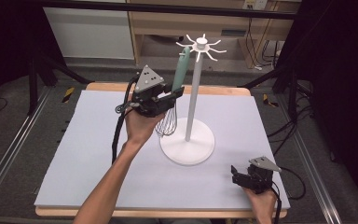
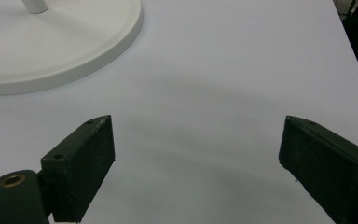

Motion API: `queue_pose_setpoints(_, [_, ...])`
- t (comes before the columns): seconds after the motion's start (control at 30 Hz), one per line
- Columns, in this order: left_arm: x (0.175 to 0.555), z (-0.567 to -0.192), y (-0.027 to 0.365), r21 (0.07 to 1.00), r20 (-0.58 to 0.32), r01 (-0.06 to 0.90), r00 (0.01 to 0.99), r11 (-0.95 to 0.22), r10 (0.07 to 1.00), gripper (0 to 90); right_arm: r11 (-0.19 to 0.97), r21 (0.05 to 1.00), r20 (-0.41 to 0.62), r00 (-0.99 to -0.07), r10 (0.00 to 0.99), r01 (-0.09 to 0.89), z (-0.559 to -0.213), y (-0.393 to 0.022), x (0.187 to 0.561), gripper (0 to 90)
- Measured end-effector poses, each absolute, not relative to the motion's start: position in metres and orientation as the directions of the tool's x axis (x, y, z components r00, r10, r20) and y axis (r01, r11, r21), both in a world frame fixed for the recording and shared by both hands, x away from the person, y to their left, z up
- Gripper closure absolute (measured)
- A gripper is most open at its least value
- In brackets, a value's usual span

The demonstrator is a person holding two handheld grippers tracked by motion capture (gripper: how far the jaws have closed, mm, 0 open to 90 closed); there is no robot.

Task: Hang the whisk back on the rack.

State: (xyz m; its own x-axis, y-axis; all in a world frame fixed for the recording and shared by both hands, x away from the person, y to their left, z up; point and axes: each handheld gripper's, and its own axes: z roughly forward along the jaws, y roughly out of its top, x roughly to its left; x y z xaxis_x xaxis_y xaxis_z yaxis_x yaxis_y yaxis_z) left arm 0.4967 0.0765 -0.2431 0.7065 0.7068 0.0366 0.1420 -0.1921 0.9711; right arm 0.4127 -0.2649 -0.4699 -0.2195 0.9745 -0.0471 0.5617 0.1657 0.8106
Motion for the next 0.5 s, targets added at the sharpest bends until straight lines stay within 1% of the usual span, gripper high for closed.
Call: queue_pose_setpoints(0.5, [0.5019, -0.2529, 0.0703, 0.980, 0.018, 0.127, 0.709, -0.154, 0.705, 68.2, 0.167, 0.810, -0.046, -0.222, 0.974, 0.563, -0.4702, -0.2645, 0.4125, 11.0])
